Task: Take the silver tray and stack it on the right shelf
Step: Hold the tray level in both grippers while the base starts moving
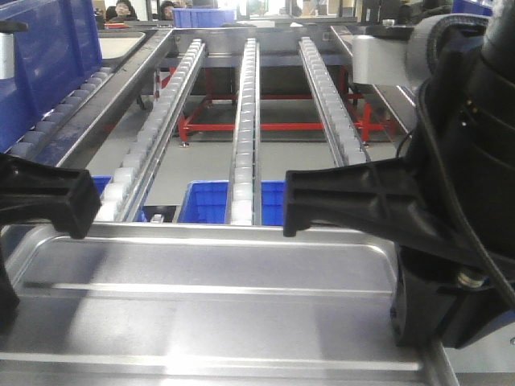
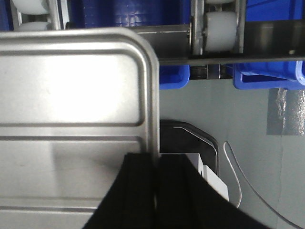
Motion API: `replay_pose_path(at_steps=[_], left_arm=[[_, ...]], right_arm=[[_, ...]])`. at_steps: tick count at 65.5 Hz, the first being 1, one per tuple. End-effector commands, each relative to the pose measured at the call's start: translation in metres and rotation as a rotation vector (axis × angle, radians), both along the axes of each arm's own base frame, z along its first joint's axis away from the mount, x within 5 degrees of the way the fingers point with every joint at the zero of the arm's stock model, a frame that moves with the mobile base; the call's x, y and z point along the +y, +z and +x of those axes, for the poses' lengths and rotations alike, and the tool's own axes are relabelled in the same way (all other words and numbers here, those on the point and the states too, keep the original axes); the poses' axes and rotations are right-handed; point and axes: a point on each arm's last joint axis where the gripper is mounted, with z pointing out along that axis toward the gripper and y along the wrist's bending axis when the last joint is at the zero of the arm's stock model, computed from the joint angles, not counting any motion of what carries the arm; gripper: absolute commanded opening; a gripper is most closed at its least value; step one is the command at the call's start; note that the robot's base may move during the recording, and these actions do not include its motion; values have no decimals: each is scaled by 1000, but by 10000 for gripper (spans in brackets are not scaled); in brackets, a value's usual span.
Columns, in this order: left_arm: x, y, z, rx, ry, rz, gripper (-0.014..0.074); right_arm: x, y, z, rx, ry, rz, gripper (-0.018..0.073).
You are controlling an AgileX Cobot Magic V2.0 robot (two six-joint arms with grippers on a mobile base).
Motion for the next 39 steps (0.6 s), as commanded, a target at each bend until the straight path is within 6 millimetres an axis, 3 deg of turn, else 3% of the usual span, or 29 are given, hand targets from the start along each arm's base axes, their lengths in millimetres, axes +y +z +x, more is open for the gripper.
replay_pose_path(at_steps=[1,39], left_arm=[[-3,11,-2,-28,-26,-47,-100],[-3,11,-2,-28,-26,-47,-100]], right_arm=[[3,16,3,-80,31,64,69],[3,16,3,-80,31,64,69]])
